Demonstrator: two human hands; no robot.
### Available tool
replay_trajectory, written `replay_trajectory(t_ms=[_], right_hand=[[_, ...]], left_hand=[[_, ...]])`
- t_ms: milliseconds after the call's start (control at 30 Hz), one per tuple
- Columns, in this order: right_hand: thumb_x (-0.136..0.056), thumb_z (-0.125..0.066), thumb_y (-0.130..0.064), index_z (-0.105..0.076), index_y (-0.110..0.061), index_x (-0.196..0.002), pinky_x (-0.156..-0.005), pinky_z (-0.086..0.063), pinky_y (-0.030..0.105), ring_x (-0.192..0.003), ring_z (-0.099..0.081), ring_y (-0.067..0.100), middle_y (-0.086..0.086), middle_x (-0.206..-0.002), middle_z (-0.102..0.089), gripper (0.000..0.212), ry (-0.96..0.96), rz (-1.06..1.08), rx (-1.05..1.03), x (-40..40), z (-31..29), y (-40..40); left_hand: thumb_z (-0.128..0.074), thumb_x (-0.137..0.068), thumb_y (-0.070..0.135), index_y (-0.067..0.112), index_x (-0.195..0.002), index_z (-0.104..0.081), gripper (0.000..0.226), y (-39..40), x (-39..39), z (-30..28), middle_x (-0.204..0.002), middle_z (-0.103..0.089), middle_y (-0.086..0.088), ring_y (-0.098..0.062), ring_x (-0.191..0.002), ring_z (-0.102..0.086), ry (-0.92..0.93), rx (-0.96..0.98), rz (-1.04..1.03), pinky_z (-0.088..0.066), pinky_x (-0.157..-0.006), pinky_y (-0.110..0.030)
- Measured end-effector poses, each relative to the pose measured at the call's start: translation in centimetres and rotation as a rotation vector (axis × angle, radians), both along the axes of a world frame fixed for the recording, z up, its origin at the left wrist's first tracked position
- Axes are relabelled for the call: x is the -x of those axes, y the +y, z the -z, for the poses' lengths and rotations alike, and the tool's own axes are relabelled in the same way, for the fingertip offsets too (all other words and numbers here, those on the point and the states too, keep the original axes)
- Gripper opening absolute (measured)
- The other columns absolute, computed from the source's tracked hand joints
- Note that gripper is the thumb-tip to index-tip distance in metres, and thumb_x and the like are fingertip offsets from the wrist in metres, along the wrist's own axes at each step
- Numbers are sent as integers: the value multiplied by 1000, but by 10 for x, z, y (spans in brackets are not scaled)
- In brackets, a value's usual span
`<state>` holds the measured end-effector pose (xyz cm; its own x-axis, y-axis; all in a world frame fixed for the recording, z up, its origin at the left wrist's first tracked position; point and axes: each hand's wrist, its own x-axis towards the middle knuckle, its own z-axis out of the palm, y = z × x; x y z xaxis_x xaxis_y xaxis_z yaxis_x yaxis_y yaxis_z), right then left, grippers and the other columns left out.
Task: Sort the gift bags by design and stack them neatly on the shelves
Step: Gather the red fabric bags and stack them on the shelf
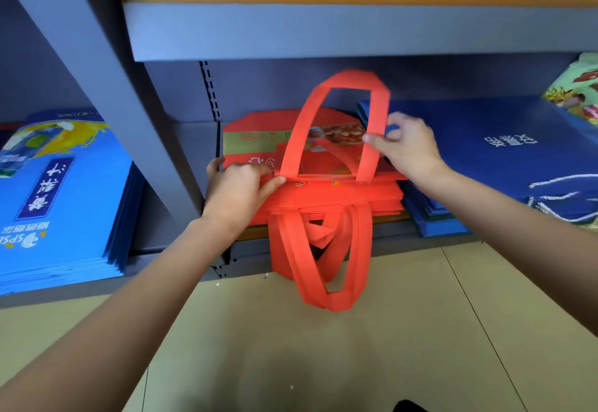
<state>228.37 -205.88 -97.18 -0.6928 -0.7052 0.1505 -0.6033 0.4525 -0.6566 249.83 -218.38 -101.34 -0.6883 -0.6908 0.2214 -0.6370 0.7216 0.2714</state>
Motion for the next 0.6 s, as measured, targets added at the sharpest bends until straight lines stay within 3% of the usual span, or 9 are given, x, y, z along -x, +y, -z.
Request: replay_trajectory(t_ms=[67,133,200,233,300,367,433,533,600], right_hand=[[-78,-72,-27,-49,-13,-96,-79,-38,33,-95,-60,30,6,-88,-63,33,144,86,-132,-4,5,-3],[-79,-71,-26,-46,-9,-109,-87,-37,41,-103,-55,31,9,-105,-56,42,349,62,-102,-9,2,2],[-79,-71,-28,-46,-6,-121,-91,-40,42,-105,-53,29,12,-114,-50,54,362,-154,25,-20,-11,7],[-78,-71,-32,-43,-9,-129,-95,-40,41,-110,-51,29,11,-120,-48,63,348,-320,-21,-29,-17,8],[-81,-67,-37,-30,-21,-143,-98,-40,40,-120,-46,28,7,-133,-42,74,503,-549,-297,-55,-16,5],[-92,-52,-29,-21,-30,-146,-87,-45,40,-116,-51,29,2,-130,-45,63,730,-566,-446,-73,-9,-3],[-95,-40,-14,-24,-30,-144,-77,-47,40,-103,-60,32,3,-121,-53,55,820,-511,-487,-72,-9,-10],[-83,-53,-1,-51,-25,-130,-56,-48,37,-78,-66,34,5,-102,-63,52,862,-402,-311,-48,-17,-5],[-72,-60,-3,-67,-19,-107,-40,-43,27,-58,-65,27,3,-80,-65,39,891,-384,-115,-43,-22,8]], left_hand=[[-48,-90,50,22,-92,-70,35,5,-2,3,-86,-71,-5,-25,-95,-62,55,16,4,-11,-106,-33],[-50,-90,48,20,-92,-70,34,6,-3,2,-83,-71,-7,-26,-92,-63,117,43,-12,-11,-105,-33],[-51,-91,46,18,-88,-70,35,5,-2,1,-80,-70,-7,-27,-89,-63,149,79,-26,-12,-104,-33],[-50,-90,47,17,-86,-70,36,6,-1,0,-79,-70,-6,-27,-87,-63,156,106,-16,-12,-103,-34],[-49,-87,49,16,-82,-71,40,8,3,0,-81,-71,-2,-25,-83,-64,189,206,56,-15,-99,-36],[-50,-83,44,15,-82,-72,36,13,6,-3,-91,-71,-1,-22,-88,-59,260,294,130,-19,-96,-38],[-58,-82,33,14,-94,-70,26,16,5,-6,-112,-64,-6,-22,-101,-45,336,332,145,-25,-96,-42],[-65,-77,14,18,-117,-53,42,19,1,-10,-128,-47,-17,-30,-111,-39,438,296,112,-33,-96,-48],[-63,-75,9,20,-120,-45,50,26,-1,-16,-129,-43,-18,-28,-115,-37,567,248,110,-30,-98,-42]])
